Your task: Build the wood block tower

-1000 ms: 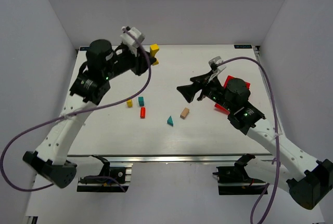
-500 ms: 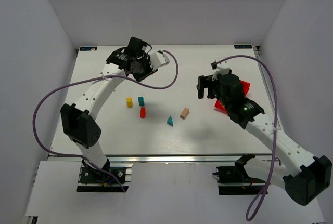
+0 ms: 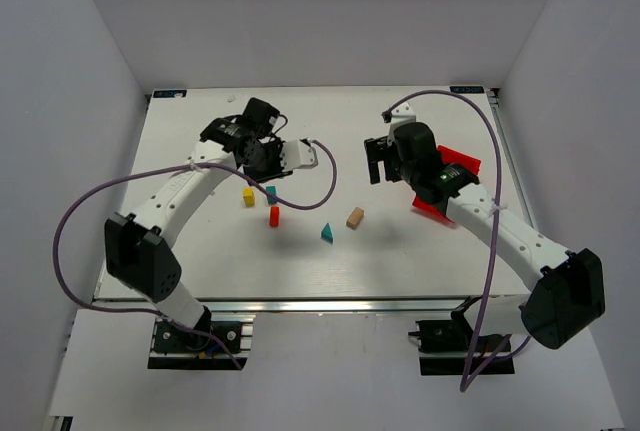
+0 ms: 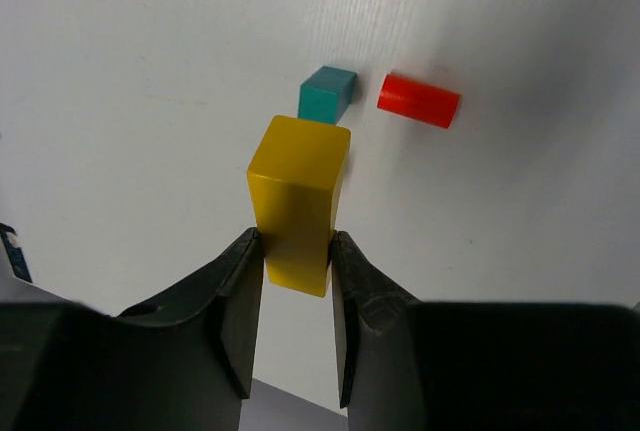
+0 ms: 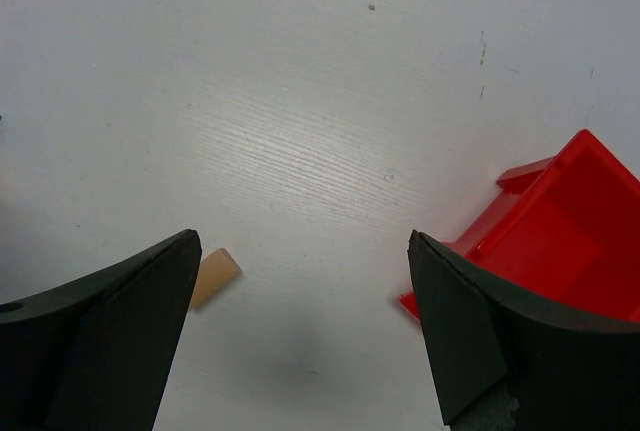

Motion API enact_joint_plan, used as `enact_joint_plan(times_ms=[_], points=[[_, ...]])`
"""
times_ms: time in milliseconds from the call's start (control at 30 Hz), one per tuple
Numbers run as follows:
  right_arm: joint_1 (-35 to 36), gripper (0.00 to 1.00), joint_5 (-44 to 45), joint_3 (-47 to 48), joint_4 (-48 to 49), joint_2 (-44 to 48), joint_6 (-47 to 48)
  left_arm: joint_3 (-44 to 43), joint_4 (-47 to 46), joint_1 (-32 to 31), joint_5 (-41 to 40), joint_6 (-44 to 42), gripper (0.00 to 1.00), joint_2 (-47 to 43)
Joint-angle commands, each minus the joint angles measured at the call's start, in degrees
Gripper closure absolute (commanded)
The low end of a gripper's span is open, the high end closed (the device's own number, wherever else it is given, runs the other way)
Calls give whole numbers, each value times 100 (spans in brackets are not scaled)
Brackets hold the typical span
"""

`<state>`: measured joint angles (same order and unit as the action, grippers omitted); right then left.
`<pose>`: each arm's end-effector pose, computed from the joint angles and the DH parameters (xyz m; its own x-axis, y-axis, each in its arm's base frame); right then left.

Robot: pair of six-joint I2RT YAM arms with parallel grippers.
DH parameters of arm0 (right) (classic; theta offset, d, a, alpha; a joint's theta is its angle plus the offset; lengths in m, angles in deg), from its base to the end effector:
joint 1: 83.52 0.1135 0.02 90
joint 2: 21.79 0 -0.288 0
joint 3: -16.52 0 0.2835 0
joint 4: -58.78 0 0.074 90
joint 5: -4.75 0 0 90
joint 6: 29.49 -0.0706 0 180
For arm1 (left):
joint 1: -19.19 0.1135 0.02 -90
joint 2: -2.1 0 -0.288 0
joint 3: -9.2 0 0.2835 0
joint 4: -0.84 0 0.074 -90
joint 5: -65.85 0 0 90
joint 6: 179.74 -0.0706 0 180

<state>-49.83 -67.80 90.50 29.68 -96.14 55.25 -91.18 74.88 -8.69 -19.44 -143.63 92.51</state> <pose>0.3020 0.1759 0.3195 -0.4362 -0.1857 -0.8805 -0.2731 0.9596 -0.0671 0.3194 -0.1755 0.3207 -0.0663 0.9460 -0.3174 0.9356 0.1695 0.3097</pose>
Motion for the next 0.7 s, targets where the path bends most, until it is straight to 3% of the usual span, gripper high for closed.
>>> enact_joint_plan(times_ms=[0,333,667], points=[[-47,11,13,442,-8,-106,200,246,-12,19,-496,-148,100,249],[-108,11,162,557,-184,-343,508,475,-232,19,-1244,-219,100,644],[-196,11,109,495,-131,-396,701,299,-215,37,-1244,-403,100,1128]])
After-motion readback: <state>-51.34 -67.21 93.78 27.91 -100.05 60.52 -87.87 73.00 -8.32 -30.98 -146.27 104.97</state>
